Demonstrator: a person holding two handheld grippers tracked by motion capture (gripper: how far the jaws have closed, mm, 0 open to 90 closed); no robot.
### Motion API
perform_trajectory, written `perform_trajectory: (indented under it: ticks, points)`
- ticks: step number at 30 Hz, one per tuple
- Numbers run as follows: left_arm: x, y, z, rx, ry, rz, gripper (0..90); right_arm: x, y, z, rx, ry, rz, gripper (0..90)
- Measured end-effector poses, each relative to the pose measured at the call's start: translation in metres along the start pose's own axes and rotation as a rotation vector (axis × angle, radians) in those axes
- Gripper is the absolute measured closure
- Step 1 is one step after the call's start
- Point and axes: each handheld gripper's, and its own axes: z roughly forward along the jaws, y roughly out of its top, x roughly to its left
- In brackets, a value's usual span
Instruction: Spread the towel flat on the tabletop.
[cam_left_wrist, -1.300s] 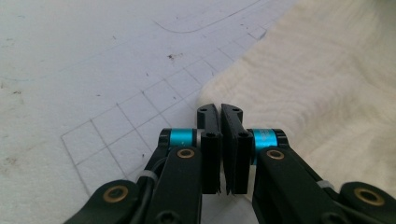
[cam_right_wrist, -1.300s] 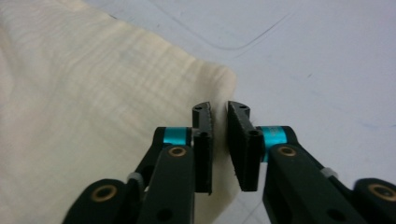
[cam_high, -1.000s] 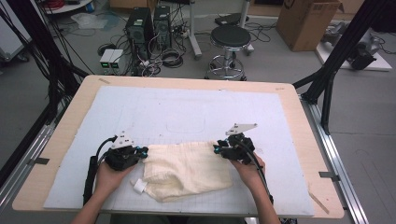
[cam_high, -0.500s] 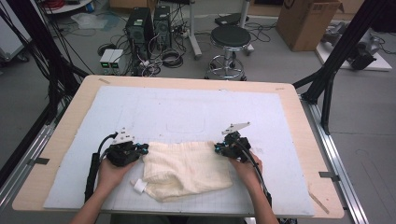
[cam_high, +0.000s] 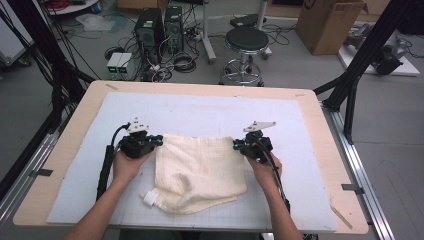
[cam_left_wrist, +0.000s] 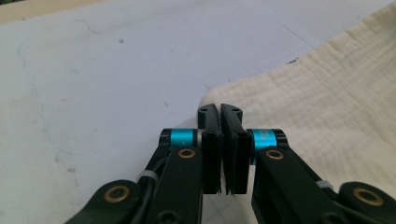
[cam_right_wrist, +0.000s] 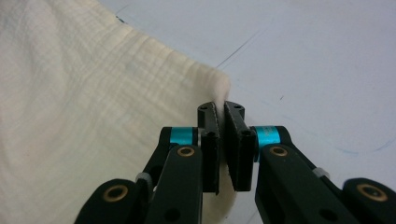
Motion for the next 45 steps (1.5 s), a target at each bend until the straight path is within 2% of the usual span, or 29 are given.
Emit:
perform_trajectory:
  ticks: [4,7,9,11,14,19,22,23,24,25,27,29,32,34,36,38,40,43,45]
  points:
    - [0.006,0.012,0.005,-0.012,0.019,-0.017,86.4,-0.005,0.007,0.002,-0.017,-0.011,0.006,85.5]
    - [0.010,0.020,0.009,-0.012,0.033,-0.009,86.4,-0.009,0.012,0.003,-0.017,-0.012,0.015,85.5]
    - [0.013,0.023,0.012,-0.022,0.034,-0.027,86.4,-0.011,0.016,0.004,-0.022,-0.022,0.015,85.5]
    - [0.016,0.027,0.017,-0.004,0.046,-0.020,86.4,-0.015,0.019,0.005,-0.025,-0.031,0.024,85.5]
    - [0.019,0.034,0.023,-0.008,0.057,-0.017,86.4,-0.021,0.022,0.008,-0.031,-0.041,0.044,85.5]
    - [0.025,0.045,0.034,-0.003,0.079,-0.027,86.4,-0.029,0.033,0.013,-0.032,-0.064,0.045,85.5]
    - [0.032,0.056,0.041,0.007,0.092,-0.046,86.2,-0.038,0.045,0.017,-0.037,-0.094,0.048,85.1]
    - [0.033,0.060,0.042,0.002,0.099,-0.042,84.3,-0.040,0.048,0.017,-0.054,-0.098,0.065,81.7]
    - [0.033,0.064,0.043,0.000,0.110,-0.042,76.9,-0.043,0.052,0.019,-0.054,-0.111,0.068,71.6]
    - [0.034,0.066,0.042,-0.003,0.111,-0.044,70.7,-0.044,0.054,0.020,-0.050,-0.134,0.066,67.8]
    - [0.034,0.065,0.040,-0.016,0.094,-0.052,67.2,-0.046,0.054,0.022,-0.039,-0.128,0.070,67.5]
    - [0.035,0.063,0.038,0.004,0.090,-0.027,65.8,-0.047,0.052,0.022,-0.033,-0.091,0.082,64.4]
    - [0.036,0.056,0.030,-0.026,0.063,-0.054,65.4,-0.045,0.048,0.020,-0.024,-0.074,0.073,61.8]
    - [0.035,0.051,0.025,-0.031,0.052,-0.048,64.3,-0.044,0.046,0.017,-0.030,-0.051,0.071,60.0]
    - [0.034,0.044,0.018,-0.043,0.033,-0.045,64.1,-0.040,0.044,0.013,-0.038,-0.051,0.058,59.7]
    - [0.030,0.036,0.011,-0.056,0.019,-0.039,63.4,-0.036,0.042,0.009,-0.056,-0.033,0.063,58.0]
    - [0.026,0.028,0.003,-0.065,0.005,-0.029,62.6,-0.031,0.038,0.003,-0.061,-0.020,0.044,55.9]
    - [0.020,0.015,-0.008,-0.066,-0.023,-0.020,60.2,-0.024,0.036,-0.004,-0.042,0.038,0.052,52.5]
    - [0.014,0.007,-0.016,-0.081,-0.038,-0.012,59.4,-0.014,0.031,-0.009,-0.079,0.028,0.010,52.4]
